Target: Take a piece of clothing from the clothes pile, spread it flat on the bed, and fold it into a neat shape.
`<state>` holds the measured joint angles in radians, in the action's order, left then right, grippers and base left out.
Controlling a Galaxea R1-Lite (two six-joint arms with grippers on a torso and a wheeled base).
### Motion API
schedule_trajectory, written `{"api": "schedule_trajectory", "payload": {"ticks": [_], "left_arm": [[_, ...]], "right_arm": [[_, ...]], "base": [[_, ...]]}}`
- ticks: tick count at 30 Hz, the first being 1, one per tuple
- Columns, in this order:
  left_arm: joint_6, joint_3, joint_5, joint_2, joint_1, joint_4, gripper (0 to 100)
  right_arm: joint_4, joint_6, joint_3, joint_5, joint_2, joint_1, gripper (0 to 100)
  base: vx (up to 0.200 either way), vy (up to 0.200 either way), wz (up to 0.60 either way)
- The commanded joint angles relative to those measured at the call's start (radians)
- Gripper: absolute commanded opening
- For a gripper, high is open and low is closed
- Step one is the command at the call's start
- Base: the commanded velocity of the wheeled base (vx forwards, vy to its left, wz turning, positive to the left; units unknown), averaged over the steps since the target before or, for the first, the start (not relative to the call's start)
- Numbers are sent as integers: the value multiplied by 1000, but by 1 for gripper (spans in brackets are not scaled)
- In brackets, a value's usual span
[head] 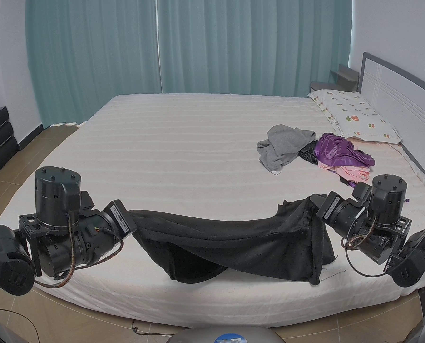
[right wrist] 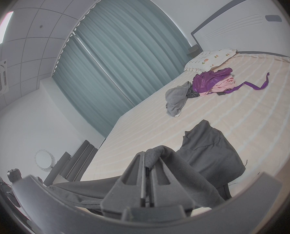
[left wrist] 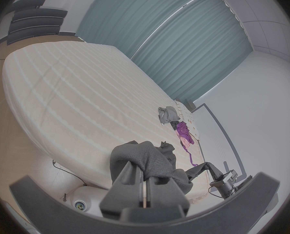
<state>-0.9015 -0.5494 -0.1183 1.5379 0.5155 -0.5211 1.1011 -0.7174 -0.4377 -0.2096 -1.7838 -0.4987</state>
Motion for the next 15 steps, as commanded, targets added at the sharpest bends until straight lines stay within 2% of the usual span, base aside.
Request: {"api": "schedule_trajectory", "payload": {"ticks": [1, 15], "left_arm": [[0, 0, 0, 2, 0, 0, 0], [0, 0, 0, 4, 1, 0, 0]], "right_arm": [[0, 1, 0, -1, 0, 0, 0], [0, 0, 0, 1, -5, 6, 0]], "base": [[0, 200, 0], [0, 200, 0]]}}
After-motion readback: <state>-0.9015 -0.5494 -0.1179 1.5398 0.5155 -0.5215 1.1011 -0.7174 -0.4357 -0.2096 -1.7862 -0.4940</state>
